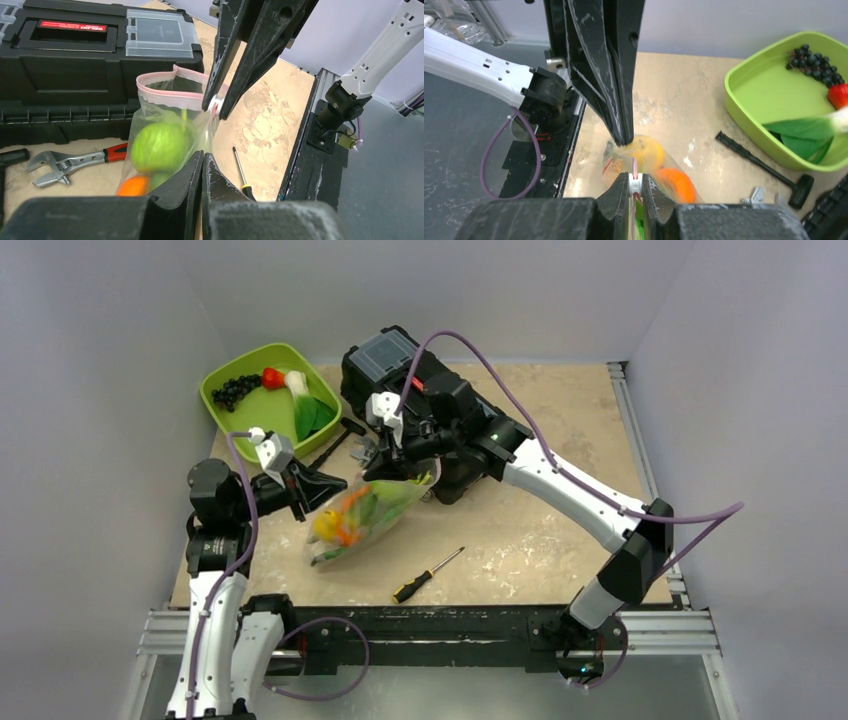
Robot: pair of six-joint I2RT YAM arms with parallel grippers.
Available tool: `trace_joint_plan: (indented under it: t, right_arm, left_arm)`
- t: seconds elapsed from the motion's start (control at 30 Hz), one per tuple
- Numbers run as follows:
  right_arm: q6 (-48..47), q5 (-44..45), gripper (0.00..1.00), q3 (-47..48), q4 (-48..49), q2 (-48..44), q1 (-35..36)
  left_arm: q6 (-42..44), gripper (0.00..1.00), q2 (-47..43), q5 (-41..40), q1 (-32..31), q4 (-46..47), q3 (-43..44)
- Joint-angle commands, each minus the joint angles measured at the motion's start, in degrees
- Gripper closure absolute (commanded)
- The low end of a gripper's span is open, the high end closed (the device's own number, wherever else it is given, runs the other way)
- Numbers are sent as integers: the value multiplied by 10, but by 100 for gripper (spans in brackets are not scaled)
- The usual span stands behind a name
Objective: Place the food in the zip-top bag and seal the zipper
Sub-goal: Zip the zipper food storage bag at the center of the board.
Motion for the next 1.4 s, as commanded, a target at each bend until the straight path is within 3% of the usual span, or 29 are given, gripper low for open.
trace_joint_plan:
  t: [0.0,0.13,0.23,0.33,0.4,0.47,0.67,0.9,1.07,1.13,1.17,1.27,1.37]
  right_arm:
    - [28,6,100,-31,13,-60,-14]
    - [84,17,100,-59,61,-87,-15]
    - [113,8,100,-40,75,-75,-15]
    - [116,-1,100,-7,61,-52,-15]
    - [116,-7,100,8,53,-43,-15]
    - [118,-7,100,12,54,-41,-15]
    - [141,-27,100,4,81,-45,-14]
    - [150,-31,100,1,89,-49,-13]
    - [159,-17,100,-10,98,-57,-10]
    - [159,-3,100,-16,99,-62,-5]
    - [159,15,100,-19,100,-64,-1]
    - [164,120,100,-35,107,-73,15]
    - [169,241,100,-69,114,-90,30]
  left_arm:
    - [16,100,-8,-6,2,5,16]
    - [-11,99,0,-26,2,17,21]
    - [-43,51,1,18,-3,62,7]
    - [-58,15,-18,29,-25,83,-12]
    - [-52,5,-21,15,-48,95,-13]
    - [-32,3,-17,-20,-68,58,-4]
    - [-18,8,13,-108,-134,66,2]
    - [-31,31,74,-163,-193,124,12]
    - [-51,71,87,-173,-197,150,15]
    - [-48,96,82,-192,-197,135,15]
    - [-51,100,75,-210,-197,129,14]
    - [-103,100,48,-294,-197,124,6]
    - [-108,100,20,-320,-194,51,21]
